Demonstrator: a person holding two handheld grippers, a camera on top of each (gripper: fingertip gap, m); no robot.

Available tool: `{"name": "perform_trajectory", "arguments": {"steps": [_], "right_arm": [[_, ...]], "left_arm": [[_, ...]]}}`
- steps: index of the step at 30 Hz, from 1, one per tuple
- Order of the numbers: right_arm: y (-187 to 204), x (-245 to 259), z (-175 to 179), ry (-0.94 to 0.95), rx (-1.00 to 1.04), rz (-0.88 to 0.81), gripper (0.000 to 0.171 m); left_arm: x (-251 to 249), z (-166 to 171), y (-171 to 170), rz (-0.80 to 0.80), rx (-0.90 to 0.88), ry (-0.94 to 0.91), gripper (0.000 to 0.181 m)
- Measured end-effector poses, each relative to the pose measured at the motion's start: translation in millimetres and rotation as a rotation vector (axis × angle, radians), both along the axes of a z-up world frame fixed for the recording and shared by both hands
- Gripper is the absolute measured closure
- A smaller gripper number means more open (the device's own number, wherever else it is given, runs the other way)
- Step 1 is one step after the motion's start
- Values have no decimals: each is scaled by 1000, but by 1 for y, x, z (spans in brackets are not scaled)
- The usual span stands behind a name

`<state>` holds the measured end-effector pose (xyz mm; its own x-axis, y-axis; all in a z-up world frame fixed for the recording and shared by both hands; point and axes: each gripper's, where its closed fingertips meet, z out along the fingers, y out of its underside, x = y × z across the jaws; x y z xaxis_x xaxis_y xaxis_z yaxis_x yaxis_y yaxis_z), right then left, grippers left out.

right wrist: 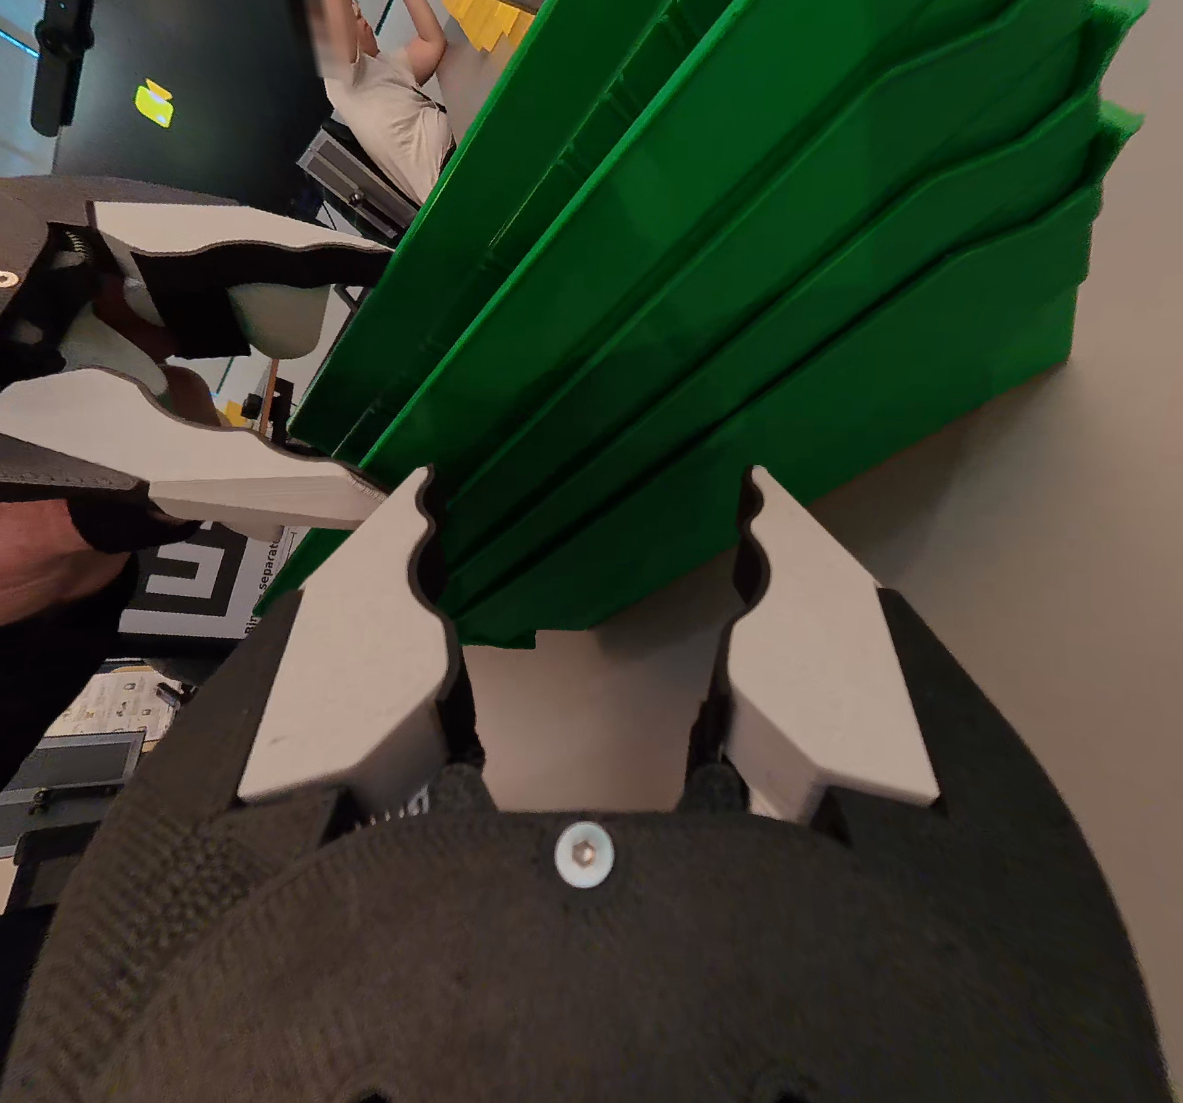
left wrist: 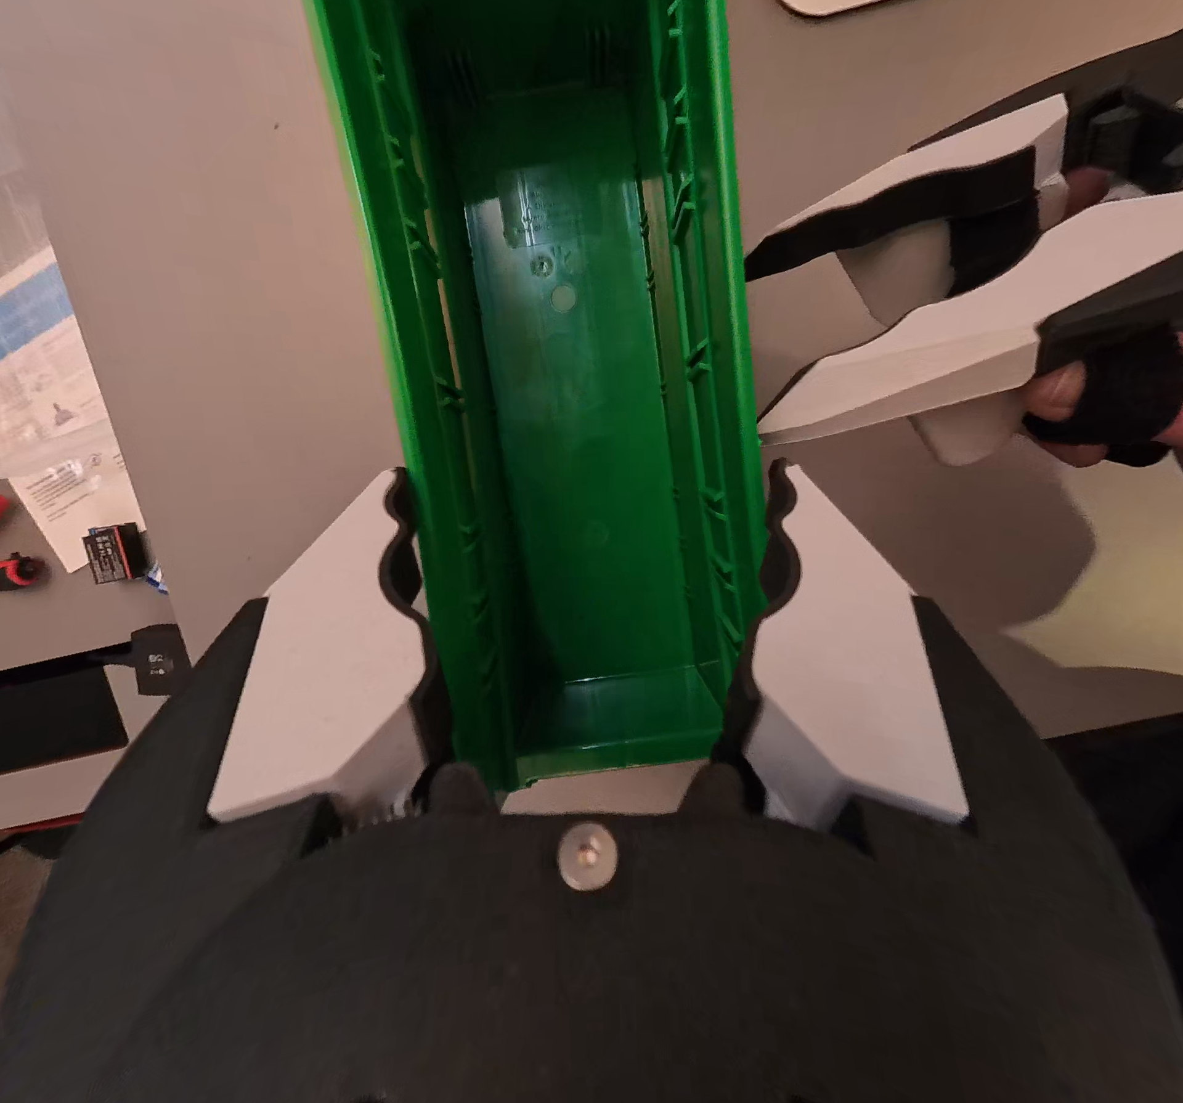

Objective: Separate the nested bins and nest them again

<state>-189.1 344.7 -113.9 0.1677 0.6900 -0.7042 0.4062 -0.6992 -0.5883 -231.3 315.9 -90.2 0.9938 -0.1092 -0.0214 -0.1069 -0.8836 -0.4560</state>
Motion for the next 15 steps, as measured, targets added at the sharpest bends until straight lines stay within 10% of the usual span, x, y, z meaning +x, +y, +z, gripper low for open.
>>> {"name": "perform_trajectory", "arguments": {"steps": [15], "right_arm": [[3,-4,-6,-44,11,19,84]], "left_arm": [[3,24,8,24,139,-73,90]]}}
